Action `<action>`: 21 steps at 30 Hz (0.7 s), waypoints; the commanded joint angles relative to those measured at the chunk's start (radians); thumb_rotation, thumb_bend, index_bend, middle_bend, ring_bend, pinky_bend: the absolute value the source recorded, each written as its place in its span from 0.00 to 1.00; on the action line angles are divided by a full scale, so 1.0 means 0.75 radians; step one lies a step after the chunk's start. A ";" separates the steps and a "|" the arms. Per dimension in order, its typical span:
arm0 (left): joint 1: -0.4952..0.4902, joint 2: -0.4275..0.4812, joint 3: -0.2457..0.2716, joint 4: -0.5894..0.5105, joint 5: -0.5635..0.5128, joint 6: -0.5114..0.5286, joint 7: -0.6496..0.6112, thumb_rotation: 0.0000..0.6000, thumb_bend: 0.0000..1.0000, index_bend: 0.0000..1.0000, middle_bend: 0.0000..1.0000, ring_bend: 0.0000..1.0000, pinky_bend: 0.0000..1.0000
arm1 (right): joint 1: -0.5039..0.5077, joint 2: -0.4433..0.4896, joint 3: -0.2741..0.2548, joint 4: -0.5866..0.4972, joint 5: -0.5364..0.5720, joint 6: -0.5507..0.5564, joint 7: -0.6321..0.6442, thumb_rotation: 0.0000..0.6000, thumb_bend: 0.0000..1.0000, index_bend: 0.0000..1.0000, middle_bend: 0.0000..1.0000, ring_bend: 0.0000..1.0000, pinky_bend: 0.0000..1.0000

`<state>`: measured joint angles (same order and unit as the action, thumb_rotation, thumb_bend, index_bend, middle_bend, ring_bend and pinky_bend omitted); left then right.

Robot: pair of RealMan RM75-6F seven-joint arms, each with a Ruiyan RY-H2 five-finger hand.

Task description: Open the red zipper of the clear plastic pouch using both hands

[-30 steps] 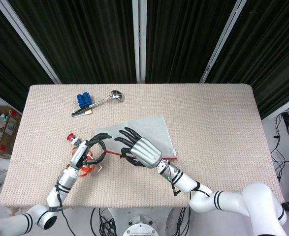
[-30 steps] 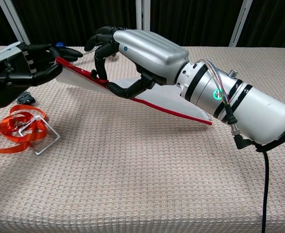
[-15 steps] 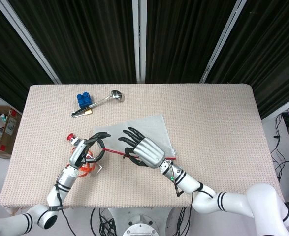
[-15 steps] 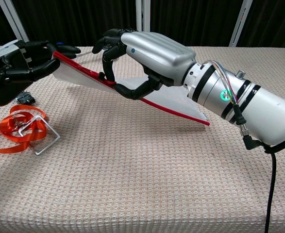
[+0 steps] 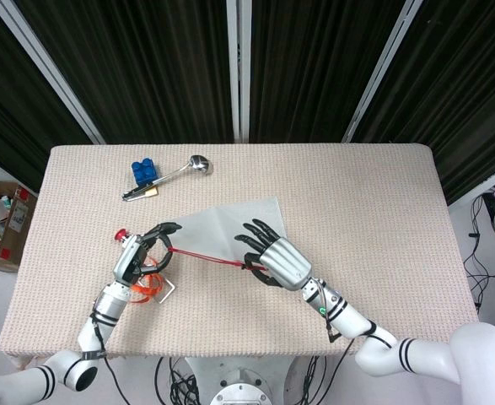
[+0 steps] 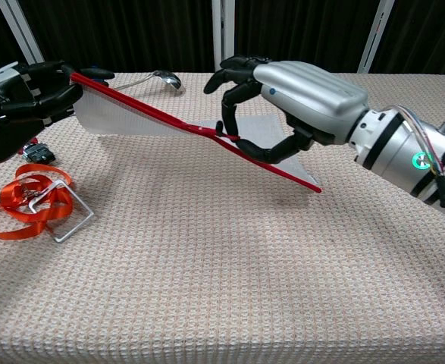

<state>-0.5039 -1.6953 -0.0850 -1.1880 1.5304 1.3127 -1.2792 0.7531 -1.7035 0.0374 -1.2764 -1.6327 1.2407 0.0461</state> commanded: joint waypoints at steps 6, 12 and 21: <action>0.015 -0.008 -0.020 0.028 -0.038 -0.021 0.012 1.00 0.50 0.69 0.26 0.14 0.18 | -0.157 0.159 -0.103 -0.067 -0.004 0.092 -0.028 1.00 0.48 0.88 0.16 0.00 0.00; 0.020 -0.006 -0.029 0.026 -0.047 -0.031 0.023 1.00 0.50 0.70 0.26 0.14 0.18 | -0.265 0.236 -0.162 -0.061 -0.002 0.147 -0.008 1.00 0.48 0.88 0.16 0.00 0.00; 0.023 -0.012 -0.040 0.016 -0.059 -0.052 0.053 1.00 0.50 0.69 0.26 0.14 0.18 | -0.368 0.276 -0.177 -0.003 0.004 0.198 0.059 1.00 0.48 0.88 0.16 0.00 0.00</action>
<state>-0.4871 -1.7038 -0.1147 -1.1754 1.4863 1.2742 -1.2400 0.4815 -1.4983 -0.0952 -1.2821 -1.6311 1.3872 0.0861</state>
